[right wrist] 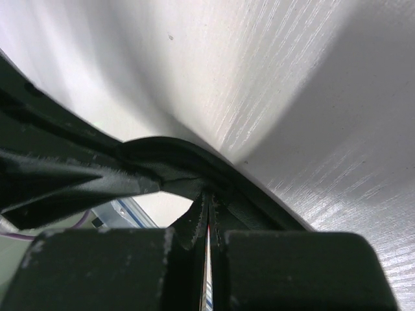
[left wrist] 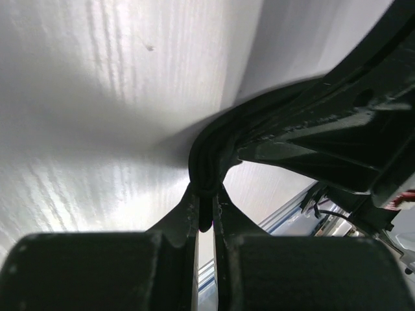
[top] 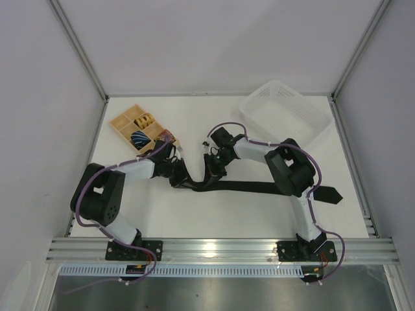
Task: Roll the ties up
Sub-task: Roll the tie
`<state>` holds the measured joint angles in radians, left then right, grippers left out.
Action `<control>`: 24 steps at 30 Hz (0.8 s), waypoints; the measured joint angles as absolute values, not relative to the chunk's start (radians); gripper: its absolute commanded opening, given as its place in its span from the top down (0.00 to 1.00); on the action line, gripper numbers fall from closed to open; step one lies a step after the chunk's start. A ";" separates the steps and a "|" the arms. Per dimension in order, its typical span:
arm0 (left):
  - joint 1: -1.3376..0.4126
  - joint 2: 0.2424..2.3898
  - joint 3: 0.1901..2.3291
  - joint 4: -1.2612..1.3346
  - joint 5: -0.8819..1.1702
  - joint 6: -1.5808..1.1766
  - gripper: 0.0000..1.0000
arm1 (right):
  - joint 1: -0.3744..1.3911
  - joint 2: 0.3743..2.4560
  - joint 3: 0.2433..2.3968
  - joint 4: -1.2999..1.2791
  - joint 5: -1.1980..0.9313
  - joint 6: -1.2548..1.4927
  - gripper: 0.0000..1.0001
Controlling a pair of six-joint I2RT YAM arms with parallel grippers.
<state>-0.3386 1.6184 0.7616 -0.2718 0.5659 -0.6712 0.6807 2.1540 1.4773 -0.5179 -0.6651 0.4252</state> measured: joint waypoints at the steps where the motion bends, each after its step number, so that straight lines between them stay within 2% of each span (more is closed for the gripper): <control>1: -0.344 1.611 0.765 -0.276 0.562 -0.676 0.99 | 0.681 2.154 1.477 -0.518 -0.664 0.425 1.00; 13: -0.404 1.568 0.881 -0.339 0.525 -0.709 0.99 | 0.679 2.154 1.478 -0.503 -0.669 0.430 1.00; 24: -0.446 1.627 0.927 -0.353 0.500 -0.717 1.00 | 0.662 2.154 1.478 -0.460 -0.694 0.472 1.00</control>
<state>-0.4461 1.6268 0.9268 -0.3527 0.4995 -0.7166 0.6624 2.1544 1.4776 -0.4603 -0.6945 0.4725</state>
